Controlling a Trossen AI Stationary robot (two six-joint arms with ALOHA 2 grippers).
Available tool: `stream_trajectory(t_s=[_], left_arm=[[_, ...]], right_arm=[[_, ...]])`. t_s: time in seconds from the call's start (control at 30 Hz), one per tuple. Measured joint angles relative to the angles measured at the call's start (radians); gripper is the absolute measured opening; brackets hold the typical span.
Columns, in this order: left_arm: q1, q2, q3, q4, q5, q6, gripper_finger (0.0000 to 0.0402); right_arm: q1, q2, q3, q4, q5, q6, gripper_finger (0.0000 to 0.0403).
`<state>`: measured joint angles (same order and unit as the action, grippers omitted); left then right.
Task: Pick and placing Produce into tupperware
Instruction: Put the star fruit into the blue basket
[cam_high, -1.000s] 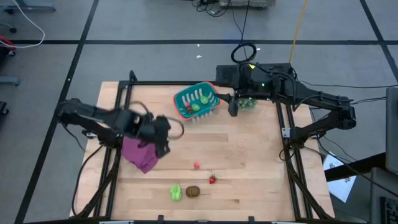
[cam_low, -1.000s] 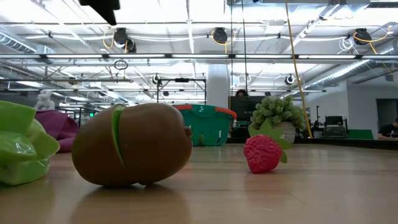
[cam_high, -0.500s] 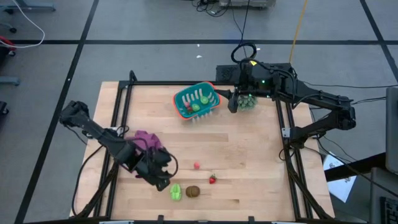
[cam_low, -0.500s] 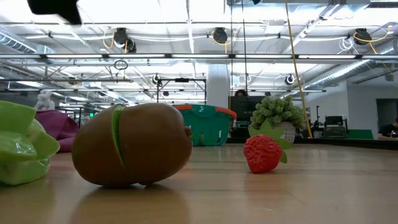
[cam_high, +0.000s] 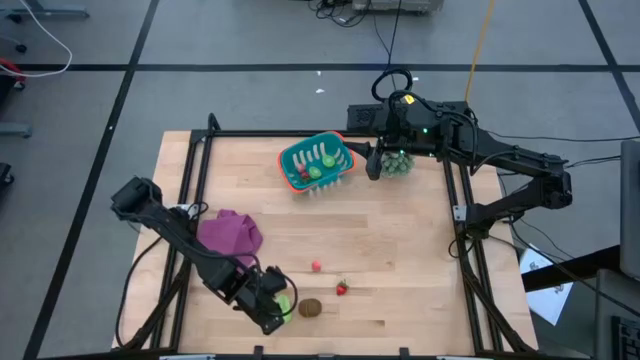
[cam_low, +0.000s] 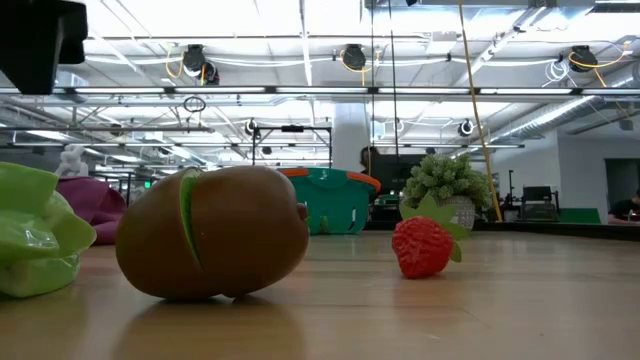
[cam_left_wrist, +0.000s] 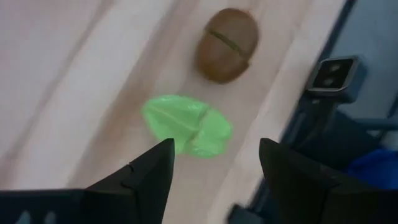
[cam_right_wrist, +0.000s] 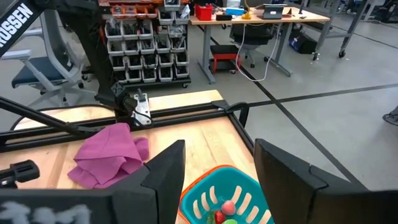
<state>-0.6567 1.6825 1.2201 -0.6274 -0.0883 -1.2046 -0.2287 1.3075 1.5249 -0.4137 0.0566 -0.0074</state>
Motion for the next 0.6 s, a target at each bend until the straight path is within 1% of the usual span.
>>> stream_trajectory(t_s=[0.1,0.2,0.37,0.6], left_arm=[[-0.008,0.002,0.001,0.003,-0.015,-0.088,0.0239],[-0.018,0.002,0.001,0.044,-0.037,-0.156,0.0239],[-0.027,0.023,0.001,0.055,-0.039,-0.228,0.0239],[-0.012,0.087,0.001,0.040,0.045,-0.299,0.0239]], right_arm=[[0.000,0.000,0.000,0.000,0.000,0.000,0.0183],[0.000,0.000,0.000,-0.001,0.000,-0.005,0.0183],[0.000,0.000,0.000,-0.002,0.000,-0.016,0.0183],[0.000,0.000,0.000,-0.005,-0.001,-0.031,0.0183]])
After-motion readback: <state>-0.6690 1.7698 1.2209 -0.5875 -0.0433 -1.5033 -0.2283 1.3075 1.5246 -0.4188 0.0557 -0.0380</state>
